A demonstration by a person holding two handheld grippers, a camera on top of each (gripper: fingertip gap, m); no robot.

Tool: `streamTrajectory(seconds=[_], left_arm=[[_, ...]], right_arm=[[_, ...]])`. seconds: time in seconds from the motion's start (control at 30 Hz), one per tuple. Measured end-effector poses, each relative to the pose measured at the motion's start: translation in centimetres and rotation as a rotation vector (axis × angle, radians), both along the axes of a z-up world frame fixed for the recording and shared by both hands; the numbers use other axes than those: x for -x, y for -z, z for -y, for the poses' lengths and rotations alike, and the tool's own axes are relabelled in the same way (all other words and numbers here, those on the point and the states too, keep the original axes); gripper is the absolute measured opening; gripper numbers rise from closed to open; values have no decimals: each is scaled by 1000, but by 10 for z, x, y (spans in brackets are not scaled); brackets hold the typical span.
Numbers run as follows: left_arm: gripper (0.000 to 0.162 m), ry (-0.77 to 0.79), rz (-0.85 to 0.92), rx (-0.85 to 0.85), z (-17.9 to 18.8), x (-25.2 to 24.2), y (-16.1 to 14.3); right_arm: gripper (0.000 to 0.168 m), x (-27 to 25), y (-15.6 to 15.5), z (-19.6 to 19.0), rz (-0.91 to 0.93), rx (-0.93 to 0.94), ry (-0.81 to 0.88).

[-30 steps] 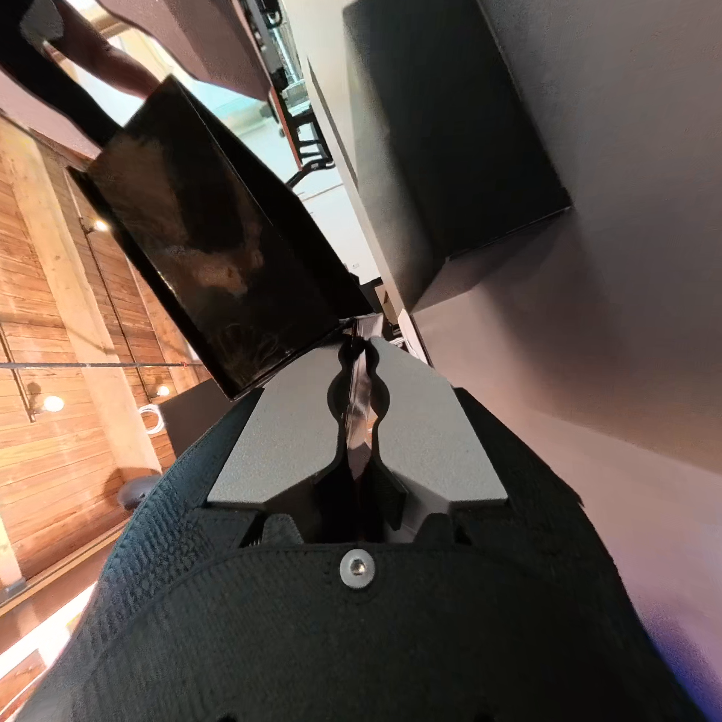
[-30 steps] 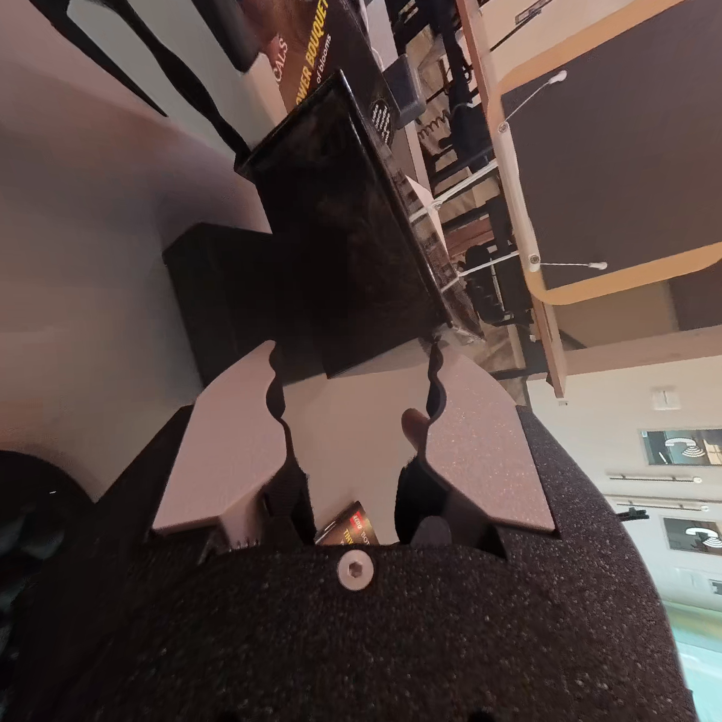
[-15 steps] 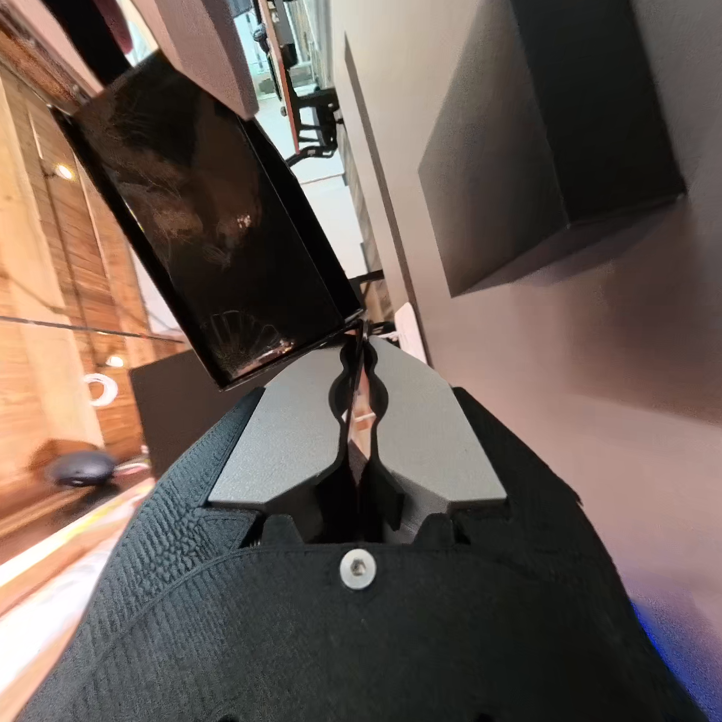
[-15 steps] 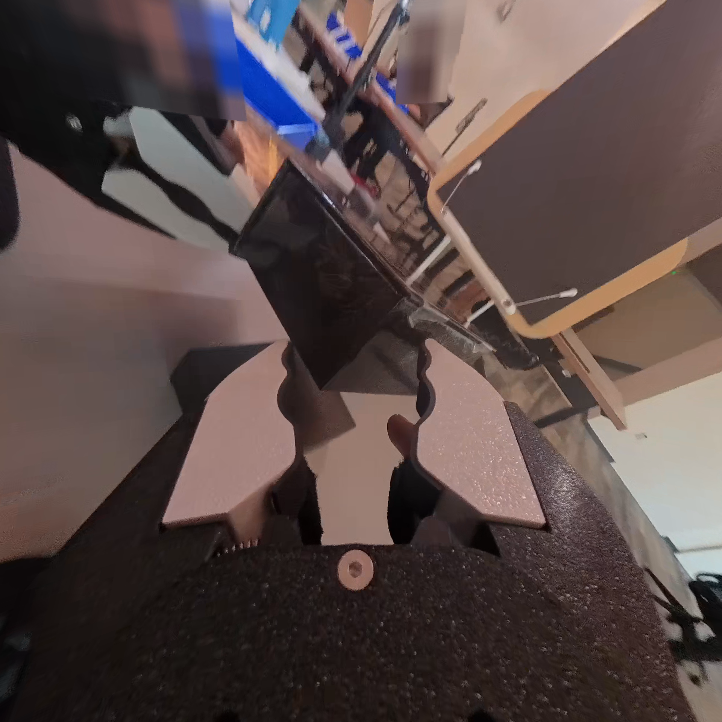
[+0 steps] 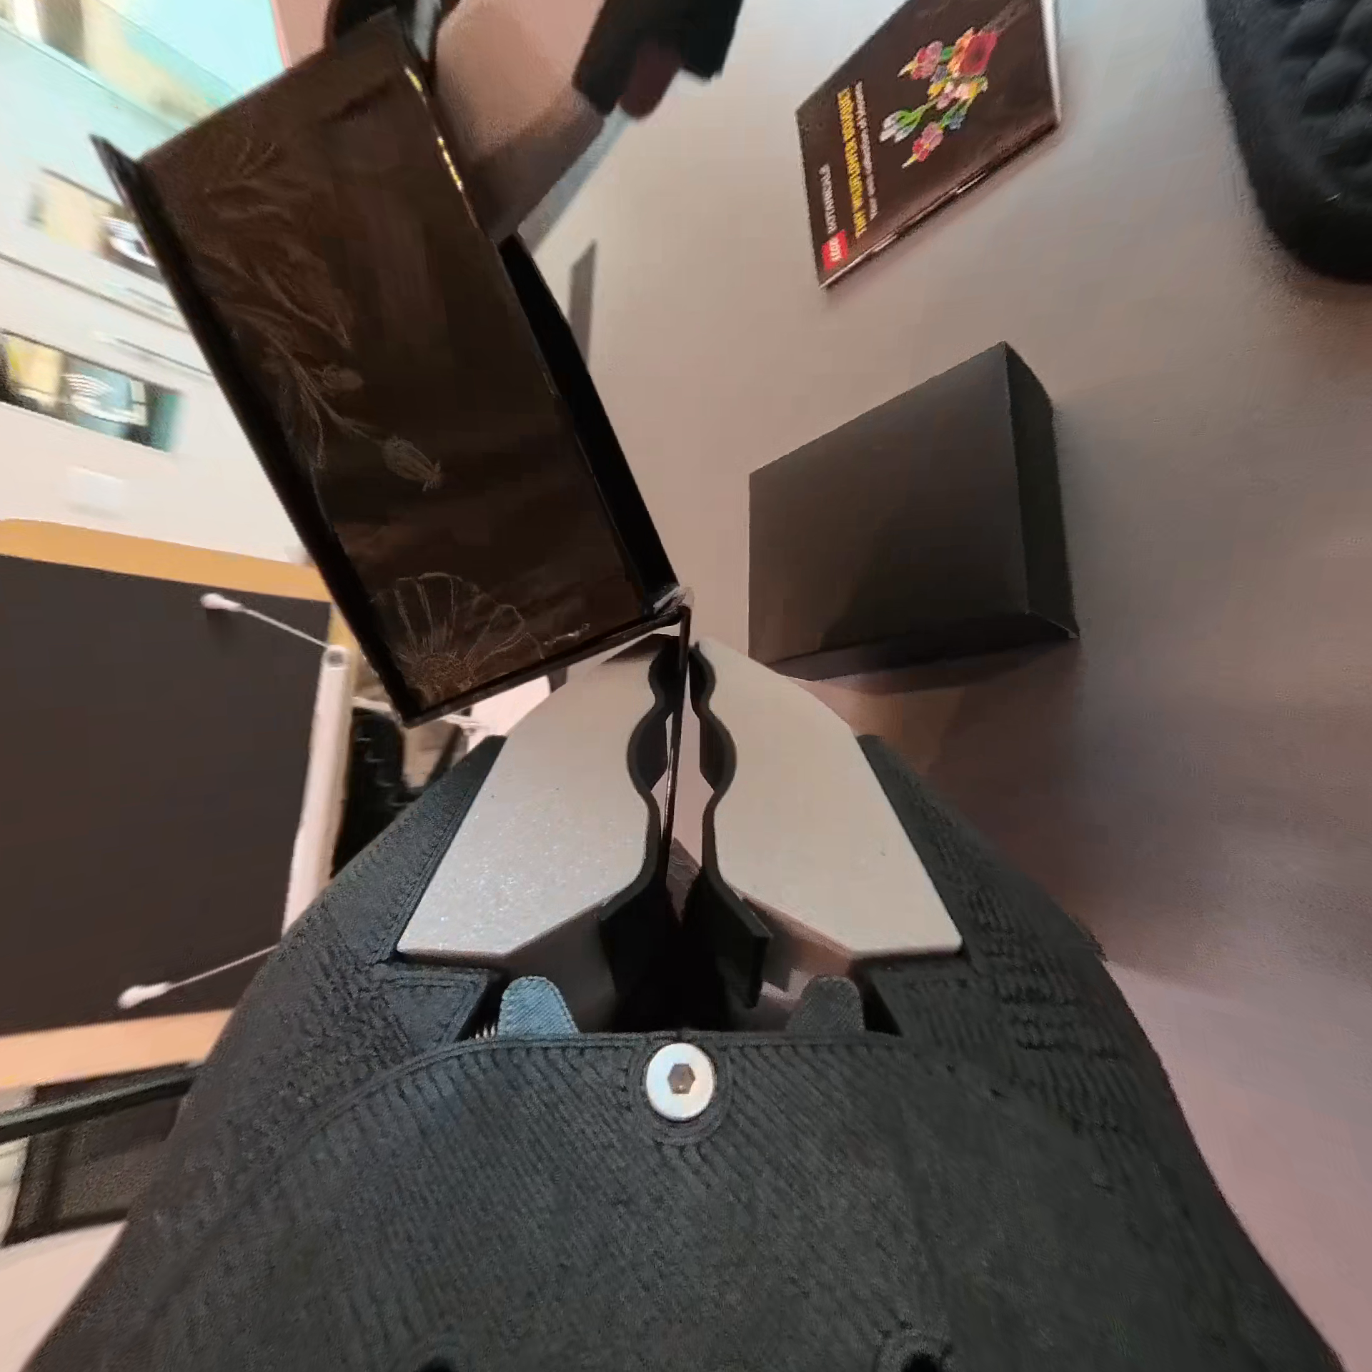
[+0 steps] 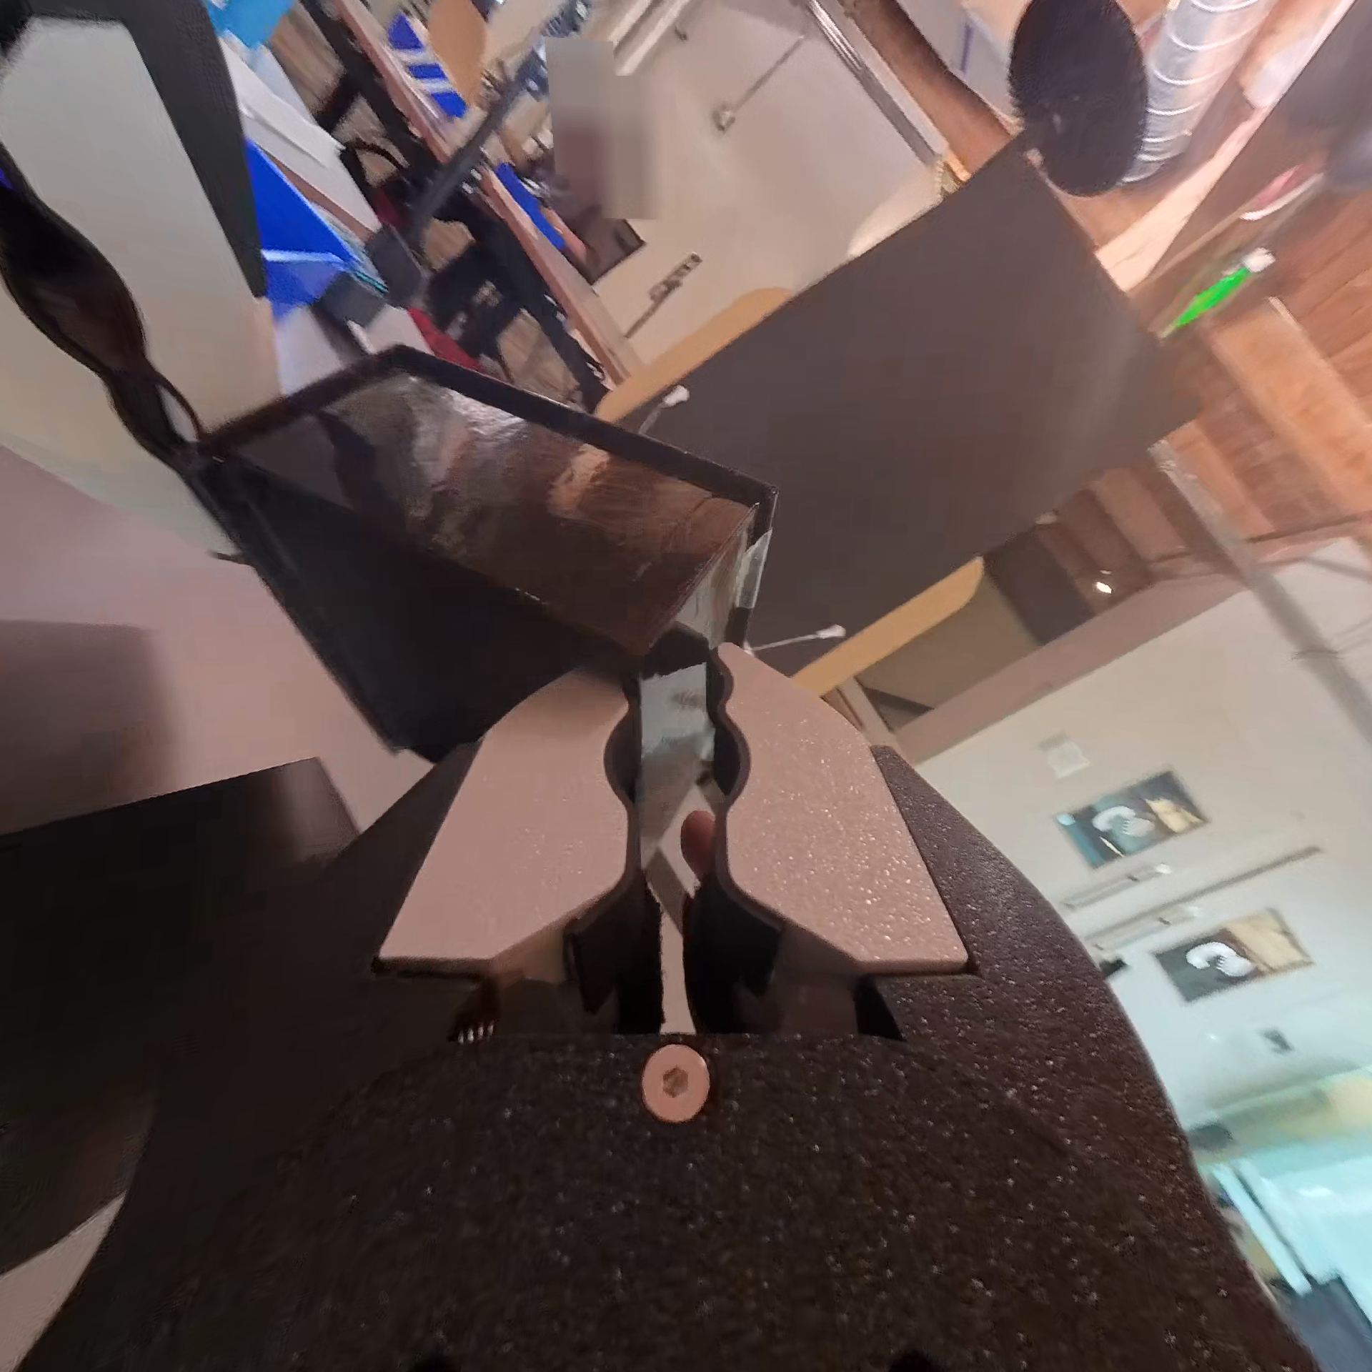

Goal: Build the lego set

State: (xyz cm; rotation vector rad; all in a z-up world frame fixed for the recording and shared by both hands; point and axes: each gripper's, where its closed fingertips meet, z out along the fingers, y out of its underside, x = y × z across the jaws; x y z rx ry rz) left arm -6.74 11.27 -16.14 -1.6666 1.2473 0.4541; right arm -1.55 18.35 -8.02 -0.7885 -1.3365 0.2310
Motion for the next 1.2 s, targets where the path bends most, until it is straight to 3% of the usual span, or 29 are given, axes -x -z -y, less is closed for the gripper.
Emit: streamTrajectory(seconds=[0.1,0.3,0.47,0.63,0.83,1.1,1.2], left_arm=[[4,23,20,73,-11,5,-12],[9,25,41,312,-49,33,-32],[9,14,99,616,-84,59,-21],[10,1,161,924,-107,72,3],[8,9,76,807,-144,91,31],[7,8,9,714,-145,95,51],[14,-34,11,626,-152,100,49]], right_arm=[[8,10,-8,-24,-48,46,102],[7,38,8,-83,75,452,218],[10,57,53,-119,251,843,251],[12,62,103,-135,468,1047,272],[17,66,114,-160,408,879,319],[17,69,134,-158,317,752,343],[20,68,139,-157,316,762,322]])
